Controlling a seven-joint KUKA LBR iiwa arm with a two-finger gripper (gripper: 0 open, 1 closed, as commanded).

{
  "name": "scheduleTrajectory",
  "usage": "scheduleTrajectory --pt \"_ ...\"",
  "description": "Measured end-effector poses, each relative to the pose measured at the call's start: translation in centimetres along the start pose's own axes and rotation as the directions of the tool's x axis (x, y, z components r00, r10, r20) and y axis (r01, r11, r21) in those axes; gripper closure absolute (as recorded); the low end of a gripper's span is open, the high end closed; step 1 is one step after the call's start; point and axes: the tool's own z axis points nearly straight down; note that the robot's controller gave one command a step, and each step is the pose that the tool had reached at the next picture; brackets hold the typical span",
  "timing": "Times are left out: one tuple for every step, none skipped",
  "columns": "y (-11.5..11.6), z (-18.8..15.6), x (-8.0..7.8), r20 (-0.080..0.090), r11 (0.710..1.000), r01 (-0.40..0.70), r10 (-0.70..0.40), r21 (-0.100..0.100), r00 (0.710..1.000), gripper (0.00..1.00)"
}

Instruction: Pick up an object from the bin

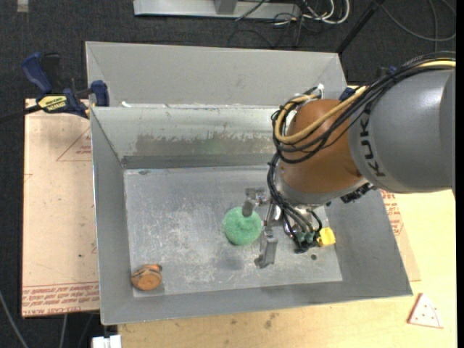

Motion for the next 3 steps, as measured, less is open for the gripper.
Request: scheduleTrajectory --pt "-1.1 -5.0 1.5 0.000 1.000 -0.018 0.018 0.000 1.000 0.00" --pt "0.8 -3.6 -1.8 0.024 1.000 0.030 -0.030 0.001 0.999 0.00" --pt "4.6 5.0 -4.3 0.007 0.999 0.047 -0.047 0.000 0.999 1.00"
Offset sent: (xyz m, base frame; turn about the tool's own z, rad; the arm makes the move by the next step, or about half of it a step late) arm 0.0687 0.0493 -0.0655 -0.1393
